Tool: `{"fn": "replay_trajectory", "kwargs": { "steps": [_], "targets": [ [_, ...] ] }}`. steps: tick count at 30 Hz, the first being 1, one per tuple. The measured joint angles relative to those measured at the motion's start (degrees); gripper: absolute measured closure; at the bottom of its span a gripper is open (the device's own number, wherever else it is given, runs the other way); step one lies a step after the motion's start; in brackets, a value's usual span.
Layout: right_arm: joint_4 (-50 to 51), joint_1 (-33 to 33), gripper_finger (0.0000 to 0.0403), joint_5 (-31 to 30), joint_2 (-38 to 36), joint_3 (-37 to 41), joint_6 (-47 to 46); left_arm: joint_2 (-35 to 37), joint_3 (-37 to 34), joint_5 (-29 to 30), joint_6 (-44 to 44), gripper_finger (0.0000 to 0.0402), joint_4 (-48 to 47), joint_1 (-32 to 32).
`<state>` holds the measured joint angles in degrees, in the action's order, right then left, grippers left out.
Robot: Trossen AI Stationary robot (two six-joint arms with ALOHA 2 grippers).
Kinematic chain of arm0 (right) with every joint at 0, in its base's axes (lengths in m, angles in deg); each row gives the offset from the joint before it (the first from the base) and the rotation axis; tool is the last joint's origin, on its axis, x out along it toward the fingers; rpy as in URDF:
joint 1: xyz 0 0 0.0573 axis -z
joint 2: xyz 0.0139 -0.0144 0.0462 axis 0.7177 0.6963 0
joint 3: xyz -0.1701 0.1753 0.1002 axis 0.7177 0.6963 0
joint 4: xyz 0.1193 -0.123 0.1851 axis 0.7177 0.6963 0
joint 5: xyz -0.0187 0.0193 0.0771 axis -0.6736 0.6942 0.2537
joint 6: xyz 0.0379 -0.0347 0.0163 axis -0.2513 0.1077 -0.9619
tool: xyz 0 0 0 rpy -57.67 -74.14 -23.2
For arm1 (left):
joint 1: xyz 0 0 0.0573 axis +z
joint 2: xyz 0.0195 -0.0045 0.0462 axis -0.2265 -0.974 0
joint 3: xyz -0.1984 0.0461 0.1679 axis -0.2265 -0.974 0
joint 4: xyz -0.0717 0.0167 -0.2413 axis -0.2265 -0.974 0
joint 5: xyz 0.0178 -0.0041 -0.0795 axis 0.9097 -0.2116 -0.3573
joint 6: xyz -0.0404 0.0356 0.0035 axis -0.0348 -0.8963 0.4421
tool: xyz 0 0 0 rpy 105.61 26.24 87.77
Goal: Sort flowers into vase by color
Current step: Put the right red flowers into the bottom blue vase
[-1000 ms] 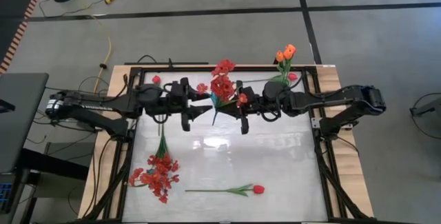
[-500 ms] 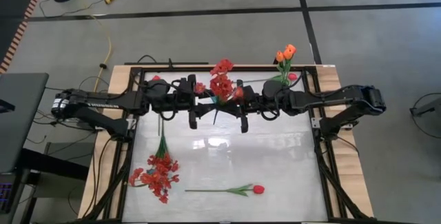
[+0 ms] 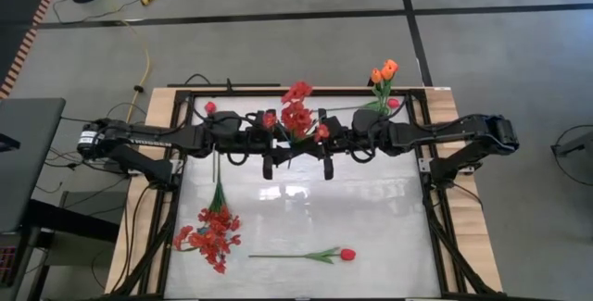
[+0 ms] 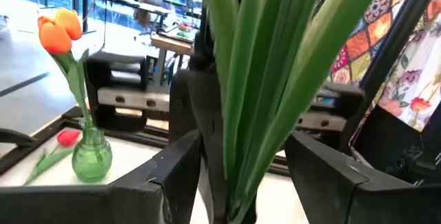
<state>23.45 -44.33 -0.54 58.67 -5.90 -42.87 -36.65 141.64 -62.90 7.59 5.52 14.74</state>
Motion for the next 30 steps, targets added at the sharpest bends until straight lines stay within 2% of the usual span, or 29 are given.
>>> {"fn": "replay_trajectory", "kwargs": {
  "steps": [12,17,21,25,30],
  "targets": [
    [0.83,-0.42,0.0367,-0.01,0.0,0.0,-0.02,0.28,0.0,0.16,-1.91,0.0212,2.32,0.0],
    [0.77,-0.42,0.0367,-0.01,0.0,0.0,-0.02,0.28,0.0,0.36,-1.91,0.0261,1.97,0.0],
    [0.74,-0.39,0.0365,0.11,0.0,0.0,-0.02,0.31,0.0,0.6,-1.94,0.0319,0.17,0.0],
    [0.55,-0.39,0.0345,0.42,0.04,0.0,-0.02,0.31,-0.02,0.47,-2.54,0.0382,-0.51,0.0],
    [0.55,-0.42,0.0289,0.47,0.04,0.0,0.0,0.31,-0.02,0.14,-2.77,0.0393,-0.65,0.0]
  ]
}}
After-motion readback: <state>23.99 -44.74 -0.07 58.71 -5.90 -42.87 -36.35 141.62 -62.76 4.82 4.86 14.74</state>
